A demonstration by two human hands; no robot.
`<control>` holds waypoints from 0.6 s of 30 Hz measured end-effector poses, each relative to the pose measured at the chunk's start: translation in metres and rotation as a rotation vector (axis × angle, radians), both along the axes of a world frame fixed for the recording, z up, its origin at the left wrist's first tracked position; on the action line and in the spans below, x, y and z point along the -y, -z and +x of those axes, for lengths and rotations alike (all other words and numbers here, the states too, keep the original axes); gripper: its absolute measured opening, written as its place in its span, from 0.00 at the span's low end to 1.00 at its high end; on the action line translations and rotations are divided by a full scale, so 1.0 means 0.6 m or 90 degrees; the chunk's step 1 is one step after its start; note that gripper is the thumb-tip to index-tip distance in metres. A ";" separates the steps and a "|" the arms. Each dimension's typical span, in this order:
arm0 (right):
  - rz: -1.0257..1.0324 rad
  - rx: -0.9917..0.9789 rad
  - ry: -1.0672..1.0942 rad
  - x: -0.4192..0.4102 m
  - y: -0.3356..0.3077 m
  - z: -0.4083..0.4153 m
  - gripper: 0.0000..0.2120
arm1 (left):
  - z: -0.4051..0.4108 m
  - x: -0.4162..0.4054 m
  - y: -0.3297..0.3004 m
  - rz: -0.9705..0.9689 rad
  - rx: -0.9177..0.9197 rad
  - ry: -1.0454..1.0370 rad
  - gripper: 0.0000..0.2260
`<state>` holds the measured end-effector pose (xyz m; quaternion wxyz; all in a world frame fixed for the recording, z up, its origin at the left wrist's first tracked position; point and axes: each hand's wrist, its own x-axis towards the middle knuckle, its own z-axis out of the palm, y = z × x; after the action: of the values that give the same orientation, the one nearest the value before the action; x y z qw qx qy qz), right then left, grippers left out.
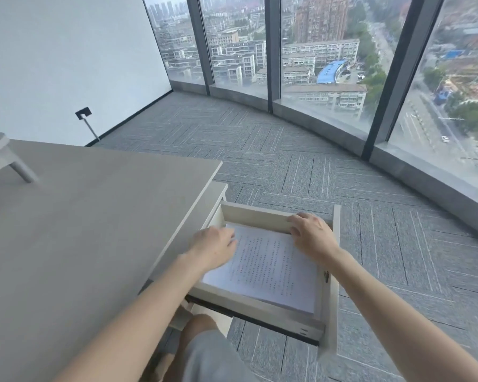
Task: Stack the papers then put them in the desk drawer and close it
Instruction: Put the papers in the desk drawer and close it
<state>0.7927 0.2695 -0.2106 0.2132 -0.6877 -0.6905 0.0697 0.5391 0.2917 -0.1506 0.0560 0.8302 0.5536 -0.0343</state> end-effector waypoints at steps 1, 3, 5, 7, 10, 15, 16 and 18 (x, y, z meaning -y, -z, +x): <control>0.011 -0.011 0.014 0.013 -0.006 0.008 0.14 | -0.010 -0.007 -0.014 0.035 0.008 -0.001 0.14; 0.034 -0.024 0.058 0.039 -0.016 0.026 0.15 | -0.027 -0.020 -0.040 0.081 0.051 -0.011 0.12; 0.054 -0.033 0.117 0.064 -0.020 0.046 0.17 | -0.046 -0.037 -0.057 0.109 0.097 -0.029 0.14; 0.035 -0.036 0.172 0.090 -0.020 0.066 0.19 | -0.067 -0.055 -0.063 0.120 0.104 -0.037 0.22; -0.069 -0.041 0.217 0.124 -0.012 0.088 0.21 | -0.102 -0.060 -0.056 0.057 -0.033 -0.081 0.34; -0.279 -0.143 0.211 0.144 -0.003 0.105 0.23 | -0.132 -0.053 -0.036 0.026 -0.101 -0.082 0.43; -0.311 -0.157 0.194 0.146 -0.004 0.104 0.23 | -0.132 -0.056 -0.039 0.026 -0.097 -0.079 0.43; -0.350 -0.178 0.167 0.148 -0.004 0.100 0.22 | -0.133 -0.066 -0.042 0.016 -0.093 -0.076 0.43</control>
<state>0.8529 0.1804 -0.2081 0.1193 -0.7862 -0.5158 0.3188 0.4593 0.3313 -0.1252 0.0073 0.7915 0.6053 -0.0845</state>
